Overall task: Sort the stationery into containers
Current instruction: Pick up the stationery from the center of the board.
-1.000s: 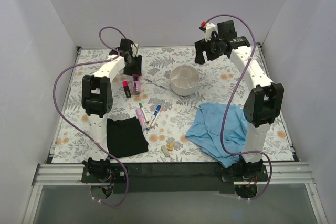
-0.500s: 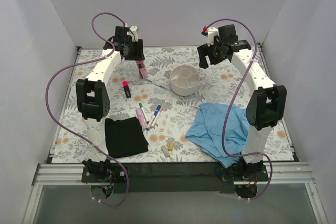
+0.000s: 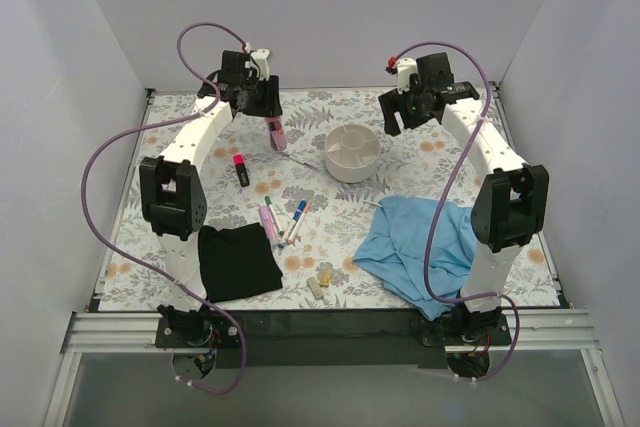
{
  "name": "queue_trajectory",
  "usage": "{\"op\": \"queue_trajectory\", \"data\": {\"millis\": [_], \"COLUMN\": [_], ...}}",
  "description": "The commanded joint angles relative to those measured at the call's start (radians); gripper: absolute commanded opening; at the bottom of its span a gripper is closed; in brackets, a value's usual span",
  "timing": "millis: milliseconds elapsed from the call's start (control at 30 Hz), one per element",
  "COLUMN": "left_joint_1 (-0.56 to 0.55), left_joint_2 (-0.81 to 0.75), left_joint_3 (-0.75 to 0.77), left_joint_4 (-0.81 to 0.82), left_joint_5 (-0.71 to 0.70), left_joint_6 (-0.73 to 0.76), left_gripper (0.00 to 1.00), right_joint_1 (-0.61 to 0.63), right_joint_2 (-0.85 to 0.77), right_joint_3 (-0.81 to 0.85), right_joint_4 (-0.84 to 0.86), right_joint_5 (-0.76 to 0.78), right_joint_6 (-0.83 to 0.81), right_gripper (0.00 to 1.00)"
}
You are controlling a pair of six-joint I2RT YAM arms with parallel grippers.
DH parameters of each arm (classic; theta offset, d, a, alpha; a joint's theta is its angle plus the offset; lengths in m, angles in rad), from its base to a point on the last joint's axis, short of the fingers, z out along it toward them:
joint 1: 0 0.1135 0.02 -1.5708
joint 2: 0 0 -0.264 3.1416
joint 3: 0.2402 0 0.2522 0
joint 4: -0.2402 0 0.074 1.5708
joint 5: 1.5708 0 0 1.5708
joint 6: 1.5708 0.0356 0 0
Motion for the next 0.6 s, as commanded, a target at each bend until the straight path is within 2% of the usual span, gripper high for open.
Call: {"op": "queue_trajectory", "data": {"millis": [0, 133, 300, 433, 567], "left_joint_1": [-0.063, -0.101, -0.157, -0.195, -0.236], "left_joint_2": [-0.237, -0.315, -0.346, -0.341, -0.288], "left_joint_3": [-0.042, -0.125, -0.157, -0.174, -0.124], "left_joint_4": [0.091, 0.183, 0.243, 0.295, 0.324], "left_joint_5": [0.071, 0.103, 0.132, 0.14, 0.132], "left_joint_6": [0.05, 0.073, 0.105, 0.15, 0.167], "left_gripper": [0.0, 0.0, 0.0, 0.0, 0.0], "right_joint_1": [-0.018, -0.039, -0.096, -0.137, -0.186], "right_joint_2": [-0.051, -0.037, -0.022, -0.016, -0.011], "right_joint_3": [0.001, 0.003, -0.005, -0.023, -0.058], "right_joint_4": [0.048, 0.055, 0.058, 0.06, 0.06], "right_joint_5": [0.028, 0.022, 0.001, -0.022, -0.071], "right_joint_6": [0.014, 0.043, 0.098, 0.137, 0.196], "right_gripper": [0.85, 0.85, 0.86, 0.86, 0.86]}}
